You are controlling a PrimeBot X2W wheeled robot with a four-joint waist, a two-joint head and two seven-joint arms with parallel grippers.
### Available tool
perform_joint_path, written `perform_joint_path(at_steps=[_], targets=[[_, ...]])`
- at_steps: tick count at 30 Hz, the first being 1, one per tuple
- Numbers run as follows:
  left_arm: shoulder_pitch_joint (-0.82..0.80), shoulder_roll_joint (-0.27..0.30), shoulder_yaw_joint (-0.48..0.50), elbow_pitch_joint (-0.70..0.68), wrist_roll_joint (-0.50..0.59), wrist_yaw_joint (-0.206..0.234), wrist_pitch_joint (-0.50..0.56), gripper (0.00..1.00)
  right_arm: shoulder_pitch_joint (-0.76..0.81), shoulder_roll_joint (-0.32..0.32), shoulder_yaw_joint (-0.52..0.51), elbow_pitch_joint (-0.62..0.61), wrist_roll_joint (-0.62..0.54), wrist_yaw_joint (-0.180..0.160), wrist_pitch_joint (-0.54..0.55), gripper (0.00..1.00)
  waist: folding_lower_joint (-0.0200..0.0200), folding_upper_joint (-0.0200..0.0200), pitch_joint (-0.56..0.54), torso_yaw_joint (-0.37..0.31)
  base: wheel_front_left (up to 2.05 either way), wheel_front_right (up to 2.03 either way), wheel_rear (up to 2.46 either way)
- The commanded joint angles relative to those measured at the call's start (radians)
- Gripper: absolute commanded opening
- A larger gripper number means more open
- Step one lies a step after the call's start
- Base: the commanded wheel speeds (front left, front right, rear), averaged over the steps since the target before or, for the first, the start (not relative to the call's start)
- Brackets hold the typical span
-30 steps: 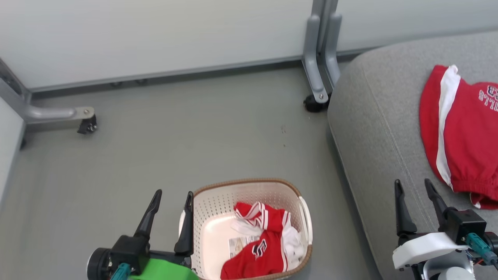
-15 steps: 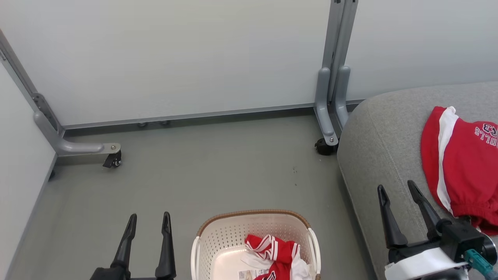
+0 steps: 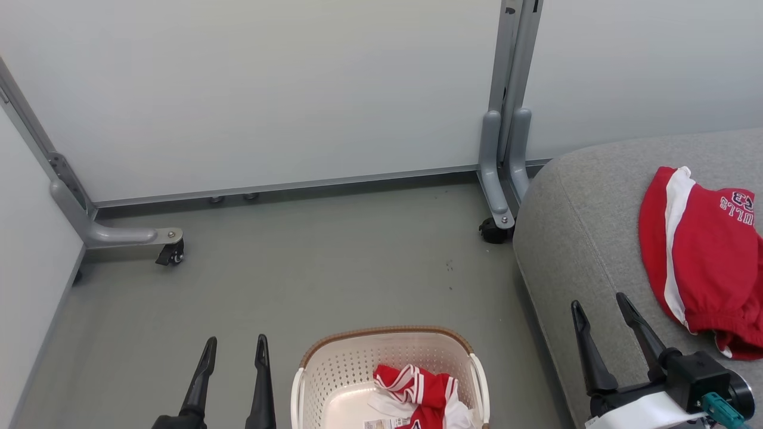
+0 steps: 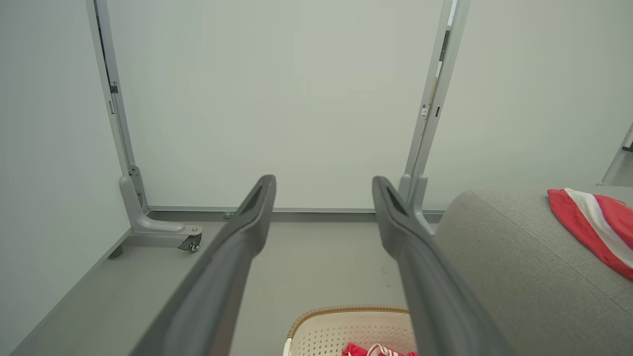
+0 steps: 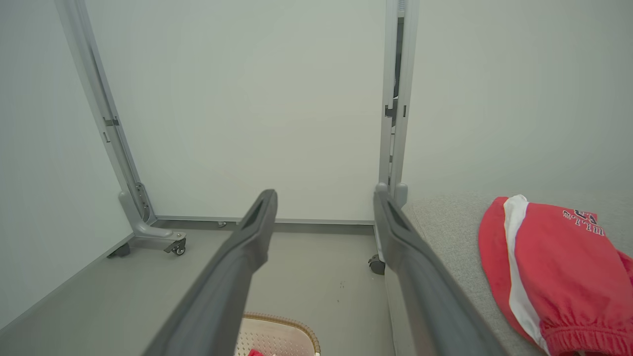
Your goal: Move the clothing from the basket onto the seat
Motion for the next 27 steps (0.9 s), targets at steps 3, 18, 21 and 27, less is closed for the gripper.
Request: perform_joint_path(at_steps=[3, 18, 21, 27], targets=[[-0.014, 0.0, -0.002, 0.005, 0.011, -0.005, 0.0, 1.0, 0.013, 0.0, 0.001, 0.003, -0.005, -0.001, -0.003, 1.0, 0.0001, 0.0, 0.001, 0.003, 0.0, 0.0, 0.0], [-0.032, 0.0, -0.003, 0.008, 0.022, -0.012, 0.0, 1.0, -0.005, -0.005, 0.007, 0.006, -0.014, -0.001, -0.003, 1.0, 0.0001, 0.0, 0.017, 0.006, 0.0, 0.0, 0.0], [-0.036, 0.0, 0.001, 0.006, 0.027, -0.013, 0.0, 1.0, -0.011, -0.006, 0.01, 0.005, -0.015, -0.001, -0.003, 1.0, 0.0001, 0.0, 0.022, 0.003, 0.0, 0.0, 0.0], [-0.046, 0.0, 0.001, 0.002, 0.028, -0.012, 0.0, 1.0, -0.023, 0.002, 0.004, 0.003, -0.019, -0.001, -0.003, 1.0, 0.0001, 0.0, 0.033, -0.001, 0.0, 0.0, 0.0]])
